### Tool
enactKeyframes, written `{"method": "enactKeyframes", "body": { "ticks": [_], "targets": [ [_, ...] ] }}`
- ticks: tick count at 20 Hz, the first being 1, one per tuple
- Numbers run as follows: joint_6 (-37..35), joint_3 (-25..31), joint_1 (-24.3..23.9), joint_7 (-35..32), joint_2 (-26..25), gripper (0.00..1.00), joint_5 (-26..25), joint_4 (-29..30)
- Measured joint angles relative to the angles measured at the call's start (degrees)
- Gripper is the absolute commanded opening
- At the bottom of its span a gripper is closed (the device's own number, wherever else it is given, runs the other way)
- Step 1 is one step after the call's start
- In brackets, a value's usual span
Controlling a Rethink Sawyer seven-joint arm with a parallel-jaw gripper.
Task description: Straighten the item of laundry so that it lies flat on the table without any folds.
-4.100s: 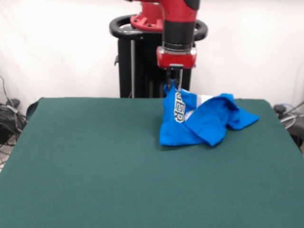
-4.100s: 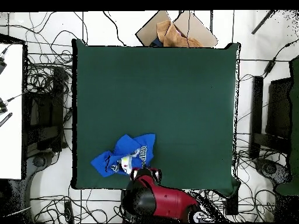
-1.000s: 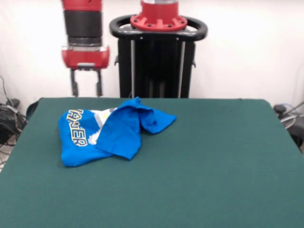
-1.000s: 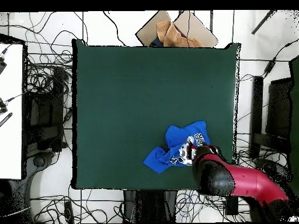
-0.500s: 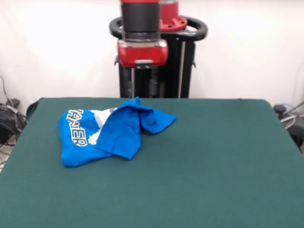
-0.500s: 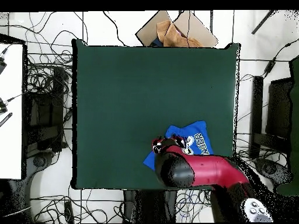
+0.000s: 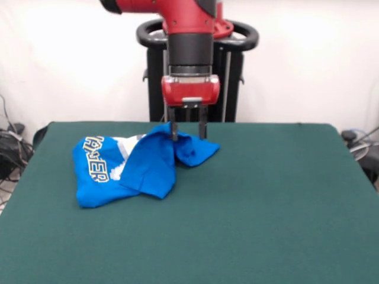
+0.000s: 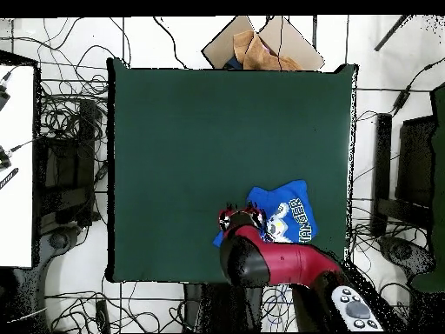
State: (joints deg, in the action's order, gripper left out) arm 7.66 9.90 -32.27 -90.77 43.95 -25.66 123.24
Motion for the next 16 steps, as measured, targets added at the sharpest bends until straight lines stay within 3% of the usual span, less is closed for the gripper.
{"method": "enactKeyframes", "body": {
  "ticks": [2, 6, 10, 16],
  "targets": [
    [5.1, -4.6, 1.4, 0.0, -2.3, 1.00, 1.8, 0.4],
    [7.5, -9.4, 2.8, 0.0, -3.4, 1.00, 4.4, 0.9],
    [6.2, -13.3, 3.9, 0.0, -3.1, 1.00, 7.1, 1.8],
    [0.1, -14.8, 4.2, 0.0, -0.7, 1.00, 10.4, 3.4]
  ]
}}
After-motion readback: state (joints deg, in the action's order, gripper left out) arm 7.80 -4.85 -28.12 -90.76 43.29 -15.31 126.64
